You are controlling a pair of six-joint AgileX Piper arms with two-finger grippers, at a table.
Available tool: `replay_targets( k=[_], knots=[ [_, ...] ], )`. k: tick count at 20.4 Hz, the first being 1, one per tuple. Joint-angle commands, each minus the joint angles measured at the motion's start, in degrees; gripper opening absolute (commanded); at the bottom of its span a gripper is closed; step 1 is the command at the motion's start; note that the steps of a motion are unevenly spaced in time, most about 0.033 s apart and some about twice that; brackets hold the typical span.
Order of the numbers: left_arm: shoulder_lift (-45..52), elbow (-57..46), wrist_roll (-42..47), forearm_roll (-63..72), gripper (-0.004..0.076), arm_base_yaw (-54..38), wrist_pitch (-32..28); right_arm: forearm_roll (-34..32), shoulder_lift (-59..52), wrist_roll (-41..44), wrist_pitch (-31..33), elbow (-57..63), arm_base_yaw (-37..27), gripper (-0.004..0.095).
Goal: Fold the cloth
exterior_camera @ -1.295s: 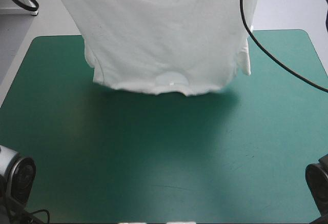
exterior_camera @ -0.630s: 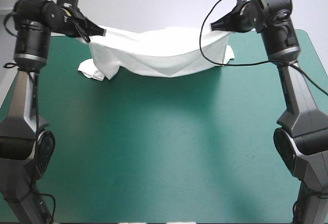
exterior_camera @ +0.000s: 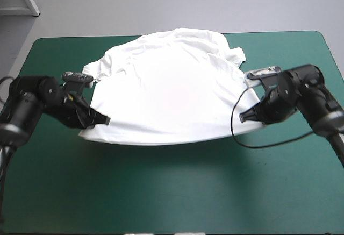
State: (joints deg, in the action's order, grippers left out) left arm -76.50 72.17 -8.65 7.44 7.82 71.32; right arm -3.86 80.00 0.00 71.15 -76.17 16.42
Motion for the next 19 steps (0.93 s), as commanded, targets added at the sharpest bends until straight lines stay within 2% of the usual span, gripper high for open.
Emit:
replay_targets(
  k=[1,3,7,11,13,14,15,16,17,18,19],
  knots=[
    [10.63,-6.48,2.65,0.68,-0.001,0.07,2.49,-0.03,-9.29,0.89,0.56,6.77,-0.33,-0.0014],
    [17.89,-13.55,3.2,0.68,-0.001,0.07,2.49,1.84,-15.38,1.03,0.56,13.88,-0.33,-0.0014],
    [25.27,-26.0,4.94,1.08,-0.001,0.07,2.6,4.94,-21.9,2.04,0.56,25.4,-0.33,-0.0014],
    [25.87,-34.96,5.23,0.89,-0.0008,0.07,2.49,5.98,-22.36,1.56,0.56,32.49,-0.33,-0.0014],
    [25.87,-37.43,2.45,1.61,0.0039,0.07,2.49,6.84,-22.26,0.0,0.26,33.56,-0.33,0.002],
    [25.87,-38.06,1.99,2.79,0.0144,0.07,2.35,7.11,-22.26,-0.51,0.13,33.56,-0.33,0.0137],
    [25.87,-38.22,1.88,3.56,0.0214,0.07,2.35,7.46,-22.26,-0.92,0.04,33.56,-0.33,0.0236],
    [25.87,-38.22,1.88,4.12,0.035,0.07,2.21,7.7,-22.26,-1.35,-0.39,33.56,-0.33,0.0472],
    [25.87,-38.22,1.88,4.34,0.0418,0.07,1.94,7.88,-22.26,-1.35,-1.08,33.56,-0.33,0.0587],
    [25.87,-38.22,1.88,4.22,0.0499,0.07,1.4,8.08,-22.26,-1.35,-2.53,33.56,-0.33,0.0753],
    [25.87,-38.22,1.88,4.12,0.0517,0.07,0.16,8.08,-22.26,-1.35,-3.81,33.31,-0.33,0.0809]
  ],
)
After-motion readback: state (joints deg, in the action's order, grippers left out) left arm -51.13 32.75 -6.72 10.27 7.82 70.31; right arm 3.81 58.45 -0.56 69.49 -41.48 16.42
